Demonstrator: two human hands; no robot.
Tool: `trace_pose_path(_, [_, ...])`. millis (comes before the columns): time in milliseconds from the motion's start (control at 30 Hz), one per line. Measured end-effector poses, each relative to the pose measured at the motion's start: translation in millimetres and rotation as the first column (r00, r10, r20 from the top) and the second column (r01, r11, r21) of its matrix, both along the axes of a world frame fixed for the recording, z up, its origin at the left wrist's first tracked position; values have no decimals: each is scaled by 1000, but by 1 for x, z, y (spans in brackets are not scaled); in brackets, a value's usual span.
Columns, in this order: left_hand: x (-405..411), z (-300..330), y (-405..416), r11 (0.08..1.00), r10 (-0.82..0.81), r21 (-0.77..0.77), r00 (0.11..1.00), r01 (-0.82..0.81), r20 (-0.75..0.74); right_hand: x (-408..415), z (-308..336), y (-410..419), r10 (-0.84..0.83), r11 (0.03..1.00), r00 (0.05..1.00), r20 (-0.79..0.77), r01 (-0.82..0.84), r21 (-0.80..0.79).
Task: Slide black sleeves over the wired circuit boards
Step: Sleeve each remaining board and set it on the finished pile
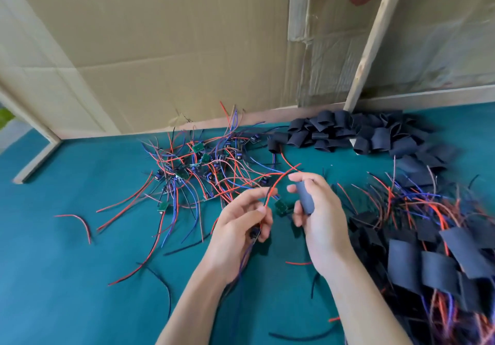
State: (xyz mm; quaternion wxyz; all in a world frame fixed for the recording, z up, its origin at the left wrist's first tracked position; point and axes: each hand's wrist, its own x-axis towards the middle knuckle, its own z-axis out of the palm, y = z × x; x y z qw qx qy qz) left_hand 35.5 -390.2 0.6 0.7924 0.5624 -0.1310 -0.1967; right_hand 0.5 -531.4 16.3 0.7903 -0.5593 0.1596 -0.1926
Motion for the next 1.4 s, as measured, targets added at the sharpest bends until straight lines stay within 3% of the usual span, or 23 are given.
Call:
trace_pose_path(200, [7, 0, 2, 999, -36, 14, 999, 36, -20, 4, -2, -17, -102, 942, 994, -30, 106, 317])
trace_pose_path(467, [15, 0, 4, 997, -77, 11, 996, 78, -55, 3, 5, -28, -173, 878, 983, 69, 122, 463])
trace_pose_path(733, [13, -1, -1, 999, -35, 17, 998, 36, -53, 1, 7, -31, -271, 858, 958, 95, 196, 475])
trace_pose_path(967, [12, -3, -1, 999, -19, 26, 999, 20, -45, 3, 5, -31, -374, 840, 928, 8, 335, 428])
trace_pose_path(1400, [9, 1, -5, 999, 30, 33, 997, -28, -69, -1, 8, -35, -302, 843, 949, 89, 223, 489])
